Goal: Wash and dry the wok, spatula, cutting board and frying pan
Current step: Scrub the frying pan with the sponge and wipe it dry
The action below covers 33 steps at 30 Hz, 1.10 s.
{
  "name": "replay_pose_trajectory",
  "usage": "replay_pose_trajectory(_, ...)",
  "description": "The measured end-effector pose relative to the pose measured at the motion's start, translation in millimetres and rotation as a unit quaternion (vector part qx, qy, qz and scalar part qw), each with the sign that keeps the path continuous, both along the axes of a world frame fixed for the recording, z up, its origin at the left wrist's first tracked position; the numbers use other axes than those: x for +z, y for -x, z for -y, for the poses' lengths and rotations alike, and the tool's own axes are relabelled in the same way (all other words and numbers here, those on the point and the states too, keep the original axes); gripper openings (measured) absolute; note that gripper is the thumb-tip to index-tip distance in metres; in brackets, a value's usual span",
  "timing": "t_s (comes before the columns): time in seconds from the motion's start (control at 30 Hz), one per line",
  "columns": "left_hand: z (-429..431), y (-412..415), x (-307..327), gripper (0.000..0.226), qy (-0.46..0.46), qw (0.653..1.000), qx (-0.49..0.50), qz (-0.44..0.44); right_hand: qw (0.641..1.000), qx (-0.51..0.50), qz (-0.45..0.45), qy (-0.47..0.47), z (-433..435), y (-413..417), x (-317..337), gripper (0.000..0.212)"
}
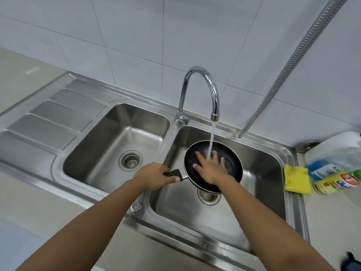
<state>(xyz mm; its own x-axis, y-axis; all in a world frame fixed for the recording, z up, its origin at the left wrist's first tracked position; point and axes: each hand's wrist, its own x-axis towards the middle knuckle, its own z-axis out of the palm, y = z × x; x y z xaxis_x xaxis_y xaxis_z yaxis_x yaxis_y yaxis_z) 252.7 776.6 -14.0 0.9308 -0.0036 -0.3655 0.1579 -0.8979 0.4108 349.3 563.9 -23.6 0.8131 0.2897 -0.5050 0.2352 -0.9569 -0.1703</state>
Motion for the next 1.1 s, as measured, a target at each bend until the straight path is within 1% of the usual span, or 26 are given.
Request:
replay_pose_trajectory(0.03,-1.4,0.4,-1.1,0.054,0.005,1.0,0.016,0.003,0.999,-0.008,0.01,0.051,9.8,-2.3,-1.5,0.077)
replay_pose_trajectory(0.1,-5.2,0.1,-5.4,0.055,0.005,0.999,0.043,0.01,0.994,-0.045,-0.003,0.101,20.7,1.9,-5.1,0.085)
replay_pose_trajectory(0.13,-5.6,0.5,-8.2,0.057,0.003,0.999,0.053,0.01,0.993,-0.051,-0.027,0.107,20.5,7.0,-5.1,0.085)
replay_pose_trajectory(0.17,-6.6,0.6,-10.2,0.058,-0.001,0.998,0.058,0.011,0.993,-0.055,-0.061,0.09,17.1,13.2,-5.1,0.084)
replay_pose_trajectory(0.23,-6.5,1.9,-14.1,0.059,-0.009,0.998,0.066,0.01,0.988,-0.068,-0.141,-0.015,2.2,31.4,1.9,0.084)
replay_pose_trajectory(0.3,-3.8,4.2,-15.3,0.06,-0.015,0.997,0.071,0.009,0.968,-0.07,-0.191,-0.145,-14.0,53.5,13.2,0.076)
replay_pose_trajectory(0.33,-2.8,5.0,-14.1,0.058,-0.018,0.997,0.07,0.009,0.959,-0.064,-0.198,-0.194,-18.9,62.4,18.5,0.069)
replay_pose_trajectory(0.37,-2.5,5.1,-12.0,0.055,-0.023,0.997,0.068,0.009,0.954,-0.057,-0.193,-0.222,-18.7,68.1,20.6,0.062)
replay_pose_trajectory(0.4,-3.4,4.7,-9.1,0.052,-0.028,0.997,0.065,0.01,0.958,-0.045,-0.174,-0.224,-14.5,71.5,22.9,0.058)
replay_pose_trajectory(0.43,-5.4,3.8,-5.7,0.051,-0.03,0.997,0.065,0.01,0.972,-0.024,-0.133,-0.193,-5.6,70.8,20.6,0.055)
replay_pose_trajectory(0.47,-8.6,3.2,-3.2,0.051,-0.028,0.997,0.068,0.009,0.987,0.005,-0.08,-0.137,6.8,68.5,19.5,0.054)
replay_pose_trajectory(0.53,-15.8,2.4,-0.9,0.053,-0.023,0.997,0.08,0.005,0.999,0.024,-0.002,-0.033,35.1,59.1,12.5,0.052)
replay_pose_trajectory(0.57,-17.5,2.5,-1.3,0.054,-0.021,0.996,0.082,0.004,0.999,0.018,0.023,-0.012,45.9,55.3,10.7,0.049)
replay_pose_trajectory(0.67,-13.9,1.5,-1.3,0.053,-0.016,0.997,0.071,0.0,0.995,-0.015,0.1,0.01,54.3,51.6,8.1,0.041)
replay_pose_trajectory(0.7,-10.8,-0.1,-1.2,0.053,-0.013,0.998,0.066,0.0,0.993,-0.032,0.107,0.024,52.1,51.8,6.4,0.042)
replay_pose_trajectory(0.77,-6.3,-3.7,-1.0,0.055,-0.016,0.998,0.058,-0.001,0.994,-0.063,0.077,0.041,46.0,55.8,4.4,0.047)
replay_pose_trajectory(0.83,-4.5,-5.5,-2.0,0.057,-0.029,0.998,0.049,-0.005,0.997,-0.074,0.022,0.029,34.4,66.1,3.0,0.056)
replay_pose_trajectory(0.93,-3.9,-2.8,-6.4,0.057,-0.019,0.998,0.06,-0.009,0.996,-0.055,-0.053,-0.054,5.5,79.5,13.1,0.065)
replay_pose_trajectory(1.0,-6.1,1.0,-8.8,0.056,0.0,0.997,0.072,-0.013,0.984,-0.088,-0.089,-0.127,-1.3,76.7,21.3,0.071)
replay_pose_trajectory(1.03,-9.0,2.8,-9.0,0.056,0.005,0.997,0.077,-0.016,0.983,-0.099,-0.086,-0.13,1.4,71.9,22.7,0.074)
replay_pose_trajectory(1.07,-12.8,4.4,-8.7,0.055,0.004,0.996,0.081,-0.02,0.989,-0.087,-0.07,-0.094,7.7,66.5,22.9,0.075)
replay_pose_trajectory(1.1,-16.9,5.1,-8.1,0.056,0.002,0.996,0.086,-0.021,0.997,-0.059,-0.043,-0.028,14.8,60.7,21.7,0.071)
